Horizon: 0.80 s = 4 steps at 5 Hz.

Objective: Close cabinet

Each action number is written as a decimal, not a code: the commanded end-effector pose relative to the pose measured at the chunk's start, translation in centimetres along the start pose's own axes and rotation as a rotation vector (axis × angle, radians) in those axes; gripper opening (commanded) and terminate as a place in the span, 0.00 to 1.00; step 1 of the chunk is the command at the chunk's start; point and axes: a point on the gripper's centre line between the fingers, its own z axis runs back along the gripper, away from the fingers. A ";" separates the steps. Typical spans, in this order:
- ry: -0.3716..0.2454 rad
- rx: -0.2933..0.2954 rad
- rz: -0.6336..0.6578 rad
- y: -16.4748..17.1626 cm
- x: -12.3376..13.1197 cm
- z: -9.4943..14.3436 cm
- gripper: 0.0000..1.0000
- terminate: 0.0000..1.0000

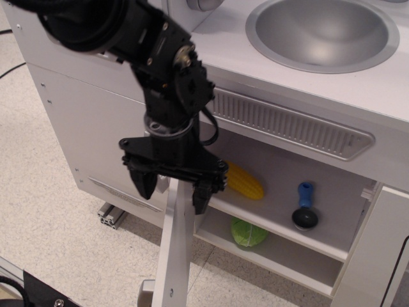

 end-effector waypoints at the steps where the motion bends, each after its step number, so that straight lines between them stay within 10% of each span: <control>1: 0.003 -0.025 0.023 -0.8 -0.3 -0.7 1.00 0.00; 4: -0.047 -0.062 0.103 -7.0 0.3 -2.2 1.00 0.00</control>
